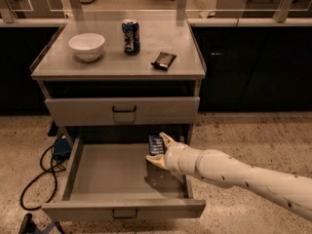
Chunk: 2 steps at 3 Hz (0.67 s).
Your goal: Pick rxbar blueberry from middle drawer and place on counter
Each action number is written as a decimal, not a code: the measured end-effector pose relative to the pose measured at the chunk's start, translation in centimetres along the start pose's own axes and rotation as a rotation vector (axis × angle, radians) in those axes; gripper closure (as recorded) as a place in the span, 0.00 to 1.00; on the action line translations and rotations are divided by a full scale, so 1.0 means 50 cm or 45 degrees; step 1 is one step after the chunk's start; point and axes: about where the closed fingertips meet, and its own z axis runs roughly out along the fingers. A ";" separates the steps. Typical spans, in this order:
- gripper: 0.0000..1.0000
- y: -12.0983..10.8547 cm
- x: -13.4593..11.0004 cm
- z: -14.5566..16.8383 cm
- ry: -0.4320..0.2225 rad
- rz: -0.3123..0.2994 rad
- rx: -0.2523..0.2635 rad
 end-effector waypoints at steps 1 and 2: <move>1.00 0.044 -0.021 -0.038 0.034 -0.084 -0.030; 1.00 0.044 -0.021 -0.038 0.034 -0.084 -0.030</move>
Offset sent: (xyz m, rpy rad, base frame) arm -0.0286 0.0047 0.0109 -0.0590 -0.0154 0.0402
